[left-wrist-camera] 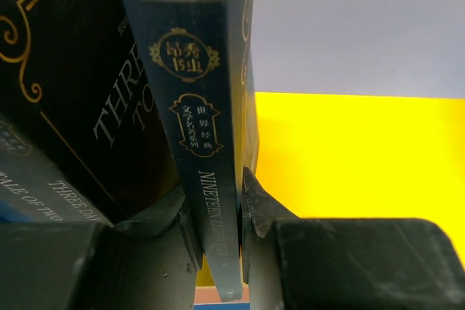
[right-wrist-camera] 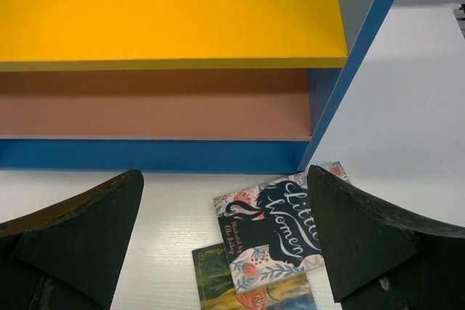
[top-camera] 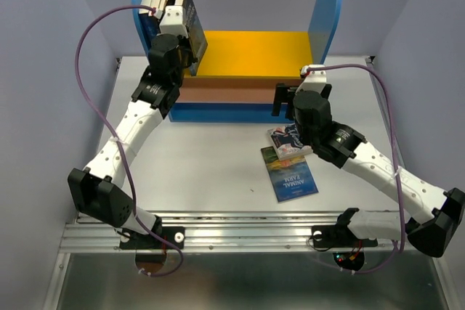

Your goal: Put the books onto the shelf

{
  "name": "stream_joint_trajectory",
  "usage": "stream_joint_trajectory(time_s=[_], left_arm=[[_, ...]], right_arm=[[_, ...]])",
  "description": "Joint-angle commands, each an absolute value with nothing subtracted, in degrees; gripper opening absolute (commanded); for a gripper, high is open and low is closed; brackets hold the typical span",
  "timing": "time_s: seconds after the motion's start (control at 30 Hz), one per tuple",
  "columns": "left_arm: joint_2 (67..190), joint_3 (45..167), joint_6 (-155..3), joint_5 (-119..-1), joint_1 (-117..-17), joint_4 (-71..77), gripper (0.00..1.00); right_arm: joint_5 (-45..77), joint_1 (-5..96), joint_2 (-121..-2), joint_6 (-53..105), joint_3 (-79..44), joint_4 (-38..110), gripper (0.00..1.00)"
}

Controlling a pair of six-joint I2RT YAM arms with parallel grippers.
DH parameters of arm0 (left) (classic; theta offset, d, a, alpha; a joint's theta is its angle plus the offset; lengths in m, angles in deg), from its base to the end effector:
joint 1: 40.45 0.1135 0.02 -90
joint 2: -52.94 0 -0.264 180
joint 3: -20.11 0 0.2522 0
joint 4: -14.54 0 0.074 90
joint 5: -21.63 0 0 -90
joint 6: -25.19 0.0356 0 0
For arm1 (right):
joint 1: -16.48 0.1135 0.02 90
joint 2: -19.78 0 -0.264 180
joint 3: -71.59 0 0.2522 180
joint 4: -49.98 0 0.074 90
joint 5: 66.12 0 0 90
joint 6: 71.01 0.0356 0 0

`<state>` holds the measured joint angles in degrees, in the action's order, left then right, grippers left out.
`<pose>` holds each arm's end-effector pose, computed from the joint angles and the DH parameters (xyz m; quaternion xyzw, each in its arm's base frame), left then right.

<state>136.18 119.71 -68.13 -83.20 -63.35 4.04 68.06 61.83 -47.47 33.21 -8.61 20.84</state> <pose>0.3156 -0.1234 0.4578 0.0186 0.6710 -0.0827 0.7365 0.1999 0.1670 0.3857 0.0187 0.7744 0.0154 0.6323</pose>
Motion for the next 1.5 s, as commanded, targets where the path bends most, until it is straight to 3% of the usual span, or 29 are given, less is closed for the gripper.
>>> stream_joint_trajectory(time_s=[0.0, 0.33, 0.6, 1.07, 1.2, 1.37, 1.47], left_arm=[[135.6, 123.8, -65.4, -95.0, -65.1, 8.2, 0.0], [140.3, 124.8, -61.6, -109.3, -66.6, 10.5, 0.0], [142.4, 124.2, -58.9, -111.3, -67.5, 14.7, 0.0], [139.9, 123.8, -64.4, -115.3, -68.8, 8.7, 0.02], [140.7, 125.3, -66.7, -116.9, -68.7, 5.7, 0.12], [139.8, 124.7, -68.0, -117.1, -68.7, 4.8, 0.35], [139.2, 124.5, -68.2, -116.8, -68.8, 4.5, 0.39]], right_arm=[[69.6, 61.4, -47.5, 32.3, -9.7, 23.7, 1.0], [68.7, 60.9, -47.0, 32.1, -9.0, 23.7, 1.0], [68.6, 60.9, -47.6, 31.5, -9.1, 23.8, 1.0], [67.1, 60.3, -47.2, 31.9, -8.7, 23.7, 1.0], [66.9, 60.3, -46.9, 32.0, -8.6, 23.7, 1.0], [66.4, 60.3, -47.2, 32.0, -8.6, 23.7, 1.0], [66.3, 60.3, -47.4, 32.0, -8.5, 23.6, 1.0]])
